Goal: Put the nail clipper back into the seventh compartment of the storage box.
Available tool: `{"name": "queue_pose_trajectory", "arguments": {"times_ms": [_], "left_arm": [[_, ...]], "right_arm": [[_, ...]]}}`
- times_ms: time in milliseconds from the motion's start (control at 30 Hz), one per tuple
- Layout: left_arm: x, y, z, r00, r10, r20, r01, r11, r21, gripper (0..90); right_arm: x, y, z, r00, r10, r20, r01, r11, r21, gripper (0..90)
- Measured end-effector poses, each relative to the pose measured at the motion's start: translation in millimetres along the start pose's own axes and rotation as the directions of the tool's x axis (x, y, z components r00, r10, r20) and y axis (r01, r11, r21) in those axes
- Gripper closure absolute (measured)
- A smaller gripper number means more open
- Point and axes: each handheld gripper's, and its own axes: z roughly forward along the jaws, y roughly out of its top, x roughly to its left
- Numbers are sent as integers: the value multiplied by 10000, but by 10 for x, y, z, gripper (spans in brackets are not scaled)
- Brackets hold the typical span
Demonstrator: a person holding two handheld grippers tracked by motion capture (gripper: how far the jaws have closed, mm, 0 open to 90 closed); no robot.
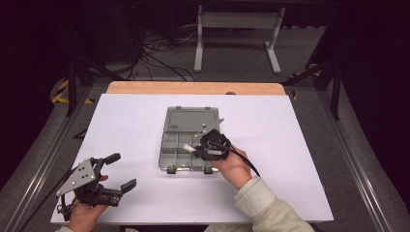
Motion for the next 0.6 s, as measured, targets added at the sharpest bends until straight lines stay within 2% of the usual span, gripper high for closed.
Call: {"name": "queue_pose_trajectory", "arguments": {"times_ms": [433,600], "left_arm": [[1,3,-3,10000,28,1,-28,10000,-6,26],[3,2,-3,10000,21,-2,-21,10000,-12,25]], "right_arm": [[23,-64,56,9996,250,-117,-248,9996,165,776],[55,-71,54,9995,214,-211,-211,9996,166,775]]}}
